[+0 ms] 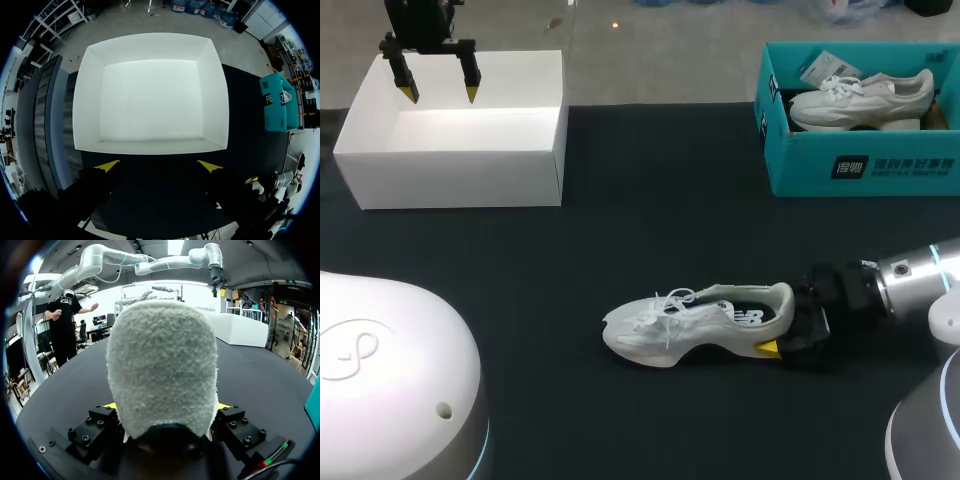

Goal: Take the shoe out of the shoebox, open the shoe tongue, remove and reinsert the insole, then place the shoe into the shoebox

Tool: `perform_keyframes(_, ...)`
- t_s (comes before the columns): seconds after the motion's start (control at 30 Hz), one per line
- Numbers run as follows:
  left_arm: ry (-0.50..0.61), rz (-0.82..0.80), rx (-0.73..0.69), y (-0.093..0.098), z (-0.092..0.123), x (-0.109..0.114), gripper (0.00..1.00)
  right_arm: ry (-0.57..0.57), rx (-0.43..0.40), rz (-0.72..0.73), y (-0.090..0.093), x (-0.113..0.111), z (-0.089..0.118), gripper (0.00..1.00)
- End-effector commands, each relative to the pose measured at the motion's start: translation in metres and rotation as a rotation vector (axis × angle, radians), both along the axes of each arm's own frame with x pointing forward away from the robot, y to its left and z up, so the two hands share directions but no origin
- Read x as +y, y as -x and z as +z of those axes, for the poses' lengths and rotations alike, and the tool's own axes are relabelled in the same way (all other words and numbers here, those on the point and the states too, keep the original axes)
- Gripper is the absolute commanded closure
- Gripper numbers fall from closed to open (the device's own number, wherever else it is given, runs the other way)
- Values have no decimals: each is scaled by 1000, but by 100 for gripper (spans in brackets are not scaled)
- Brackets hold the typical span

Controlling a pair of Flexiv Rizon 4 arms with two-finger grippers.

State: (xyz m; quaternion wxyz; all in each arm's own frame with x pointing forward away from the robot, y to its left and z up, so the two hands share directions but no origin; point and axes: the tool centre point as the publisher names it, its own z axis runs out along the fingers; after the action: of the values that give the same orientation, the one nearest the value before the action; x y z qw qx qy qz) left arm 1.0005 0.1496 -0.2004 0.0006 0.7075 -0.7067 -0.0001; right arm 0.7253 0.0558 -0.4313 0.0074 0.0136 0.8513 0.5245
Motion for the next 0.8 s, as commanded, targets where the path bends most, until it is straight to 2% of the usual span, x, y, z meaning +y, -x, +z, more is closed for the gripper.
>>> perform_keyframes(0.03, 0, 0, 0, 0, 0, 0, 0, 4, -1, -2, 2, -1, -4, 100)
perform_keyframes(0.3, 0, 0, 0, 0, 0, 0, 0, 4, -1, -2, 2, -1, -4, 100)
perform_keyframes(0.4, -56, 54, 21, 7, 2, -7, 0, 4, -1, -2, 2, -1, -4, 100)
perform_keyframes(0.5, -122, 81, 36, 14, 0, -18, 0, 4, -1, -2, 2, -1, -4, 100)
perform_keyframes(0.67, -156, 99, -10, 33, -1, -44, 0, 4, -1, -2, 2, -1, -4, 100)
perform_keyframes(0.8, -130, 83, -71, 51, 3, -66, 0, 4, -1, -2, 2, -1, -4, 100)
